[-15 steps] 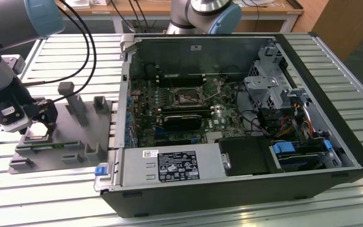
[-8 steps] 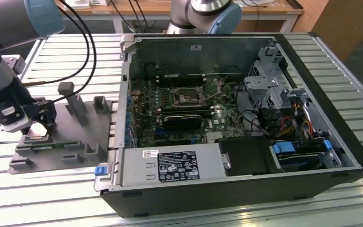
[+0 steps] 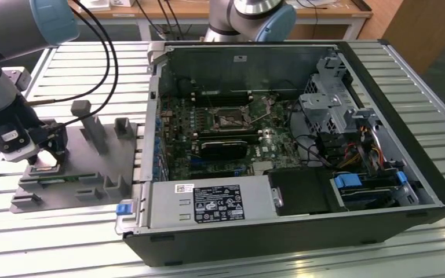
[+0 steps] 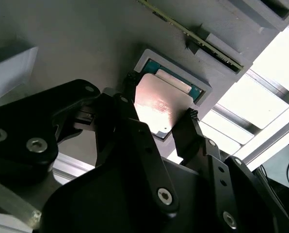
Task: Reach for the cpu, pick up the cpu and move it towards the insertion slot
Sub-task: 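Pick up the cpu and move it towards the insertion slot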
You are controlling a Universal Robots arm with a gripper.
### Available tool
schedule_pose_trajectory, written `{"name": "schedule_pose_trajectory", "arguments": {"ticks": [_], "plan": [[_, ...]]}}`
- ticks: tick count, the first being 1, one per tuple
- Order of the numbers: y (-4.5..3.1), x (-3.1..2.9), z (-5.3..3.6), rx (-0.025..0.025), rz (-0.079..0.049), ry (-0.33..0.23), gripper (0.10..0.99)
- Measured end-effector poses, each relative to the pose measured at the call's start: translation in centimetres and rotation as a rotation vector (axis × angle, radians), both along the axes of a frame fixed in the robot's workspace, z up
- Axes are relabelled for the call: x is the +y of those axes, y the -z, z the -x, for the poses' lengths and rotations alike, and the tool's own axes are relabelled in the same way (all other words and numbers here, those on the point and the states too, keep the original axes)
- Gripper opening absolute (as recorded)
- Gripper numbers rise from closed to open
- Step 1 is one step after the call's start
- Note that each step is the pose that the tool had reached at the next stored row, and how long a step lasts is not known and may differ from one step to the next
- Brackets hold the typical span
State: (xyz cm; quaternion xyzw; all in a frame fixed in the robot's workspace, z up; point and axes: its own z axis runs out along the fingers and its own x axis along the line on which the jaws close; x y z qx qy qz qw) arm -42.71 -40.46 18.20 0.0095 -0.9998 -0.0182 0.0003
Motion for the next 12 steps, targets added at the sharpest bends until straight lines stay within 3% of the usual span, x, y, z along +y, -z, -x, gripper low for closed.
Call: {"name": "schedule_pose_trajectory", "arguments": {"ticks": [5,12], "plan": [[-0.07,0.0,-0.01,0.0001,0.0,0.0,0.545],[-0.97,0.0,-0.01,0.0001,-0.001,0.0,0.545]]}}
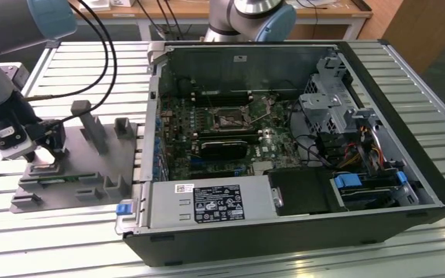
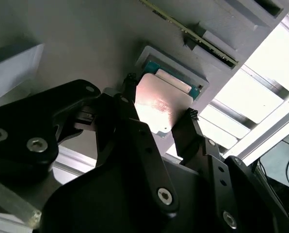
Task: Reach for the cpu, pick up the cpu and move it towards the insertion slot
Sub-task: 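Pick up the cpu and move it towards the insertion slot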
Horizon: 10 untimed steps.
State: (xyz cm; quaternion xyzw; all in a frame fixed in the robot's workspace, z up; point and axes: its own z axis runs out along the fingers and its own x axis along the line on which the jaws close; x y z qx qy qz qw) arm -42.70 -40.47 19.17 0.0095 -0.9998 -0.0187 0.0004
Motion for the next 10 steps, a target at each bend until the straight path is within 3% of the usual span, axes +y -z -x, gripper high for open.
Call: {"name": "schedule_pose_trajectory", "arguments": {"ticks": [10], "plan": [[-1.72,0.0,0.0,-0.0002,-0.003,0.0,0.545]]}}
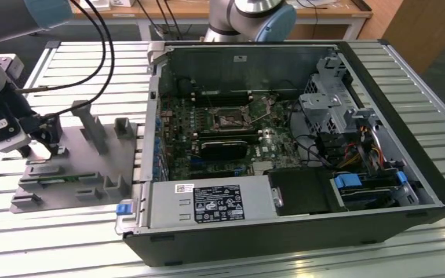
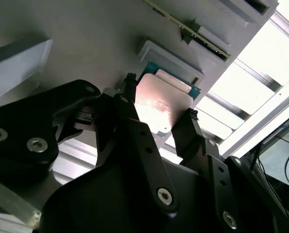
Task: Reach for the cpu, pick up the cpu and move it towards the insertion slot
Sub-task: 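Pick up the cpu and move it towards the insertion slot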
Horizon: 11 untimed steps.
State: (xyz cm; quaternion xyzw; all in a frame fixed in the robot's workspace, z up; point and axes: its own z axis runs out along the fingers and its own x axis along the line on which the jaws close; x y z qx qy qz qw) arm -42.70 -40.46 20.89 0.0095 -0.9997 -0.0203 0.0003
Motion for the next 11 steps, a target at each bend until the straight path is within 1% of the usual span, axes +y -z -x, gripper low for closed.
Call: {"name": "schedule_pose_trajectory", "arguments": {"ticks": [8,11], "plan": [[-1.92,-0.01,0.0,0.0,0.0,0.0,0.545],[-2.37,-0.02,0.0,0.0001,0.0,0.0,0.545]]}}
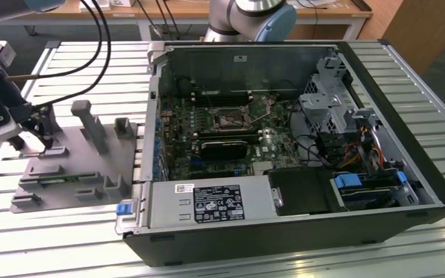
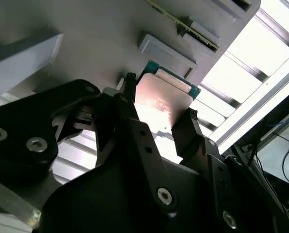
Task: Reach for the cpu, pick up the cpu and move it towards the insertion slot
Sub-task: 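Pick up the cpu and move it towards the insertion slot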
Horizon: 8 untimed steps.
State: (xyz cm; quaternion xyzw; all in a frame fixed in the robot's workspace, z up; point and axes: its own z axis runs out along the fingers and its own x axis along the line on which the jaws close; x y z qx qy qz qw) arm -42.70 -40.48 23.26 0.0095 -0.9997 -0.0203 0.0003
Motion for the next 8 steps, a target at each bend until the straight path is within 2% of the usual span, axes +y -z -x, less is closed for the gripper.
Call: {"name": "schedule_pose_trajectory", "arguments": {"ticks": [8], "plan": [[-1.11,0.0,0.0,0.0,-0.001,0.0,0.545]]}}
